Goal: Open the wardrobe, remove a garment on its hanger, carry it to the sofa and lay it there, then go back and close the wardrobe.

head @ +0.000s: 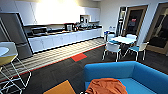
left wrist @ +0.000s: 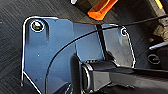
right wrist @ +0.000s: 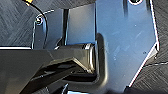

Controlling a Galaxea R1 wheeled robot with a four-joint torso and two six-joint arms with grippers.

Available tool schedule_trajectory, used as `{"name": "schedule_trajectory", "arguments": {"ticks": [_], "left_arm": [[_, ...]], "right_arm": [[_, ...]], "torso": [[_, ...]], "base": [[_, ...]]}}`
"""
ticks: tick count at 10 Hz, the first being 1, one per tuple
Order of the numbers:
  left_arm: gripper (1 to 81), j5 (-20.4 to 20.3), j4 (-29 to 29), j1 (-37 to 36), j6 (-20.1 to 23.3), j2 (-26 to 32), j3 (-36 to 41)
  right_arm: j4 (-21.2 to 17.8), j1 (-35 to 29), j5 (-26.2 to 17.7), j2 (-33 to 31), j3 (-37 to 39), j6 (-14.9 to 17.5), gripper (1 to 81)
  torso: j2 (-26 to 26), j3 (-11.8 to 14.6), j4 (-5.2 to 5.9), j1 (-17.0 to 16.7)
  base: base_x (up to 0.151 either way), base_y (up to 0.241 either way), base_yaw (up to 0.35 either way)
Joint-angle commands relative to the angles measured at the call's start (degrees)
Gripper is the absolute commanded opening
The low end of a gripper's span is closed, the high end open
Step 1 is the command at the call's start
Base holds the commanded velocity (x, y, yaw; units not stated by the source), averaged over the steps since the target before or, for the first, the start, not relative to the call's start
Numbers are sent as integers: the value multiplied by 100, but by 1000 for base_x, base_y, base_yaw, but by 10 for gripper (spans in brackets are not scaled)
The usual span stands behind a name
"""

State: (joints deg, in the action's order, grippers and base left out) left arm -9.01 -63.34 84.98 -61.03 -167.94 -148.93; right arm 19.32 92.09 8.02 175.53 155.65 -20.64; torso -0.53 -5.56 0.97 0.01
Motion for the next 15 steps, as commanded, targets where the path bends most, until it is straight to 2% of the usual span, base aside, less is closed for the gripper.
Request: {"name": "schedule_trajectory", "arguments": {"ticks": [1,15], "left_arm": [[811,268,-196,-223,65,-3,13],[811,373,-214,-240,108,-82,13]], "right_arm": [[28,-159,-266,19,-18,7,811],[27,-160,-266,28,26,7,811]], "torso": [[0,0,0,0],[0,0,0,0]], "base": [[0,0,306],[0,0,305]]}}
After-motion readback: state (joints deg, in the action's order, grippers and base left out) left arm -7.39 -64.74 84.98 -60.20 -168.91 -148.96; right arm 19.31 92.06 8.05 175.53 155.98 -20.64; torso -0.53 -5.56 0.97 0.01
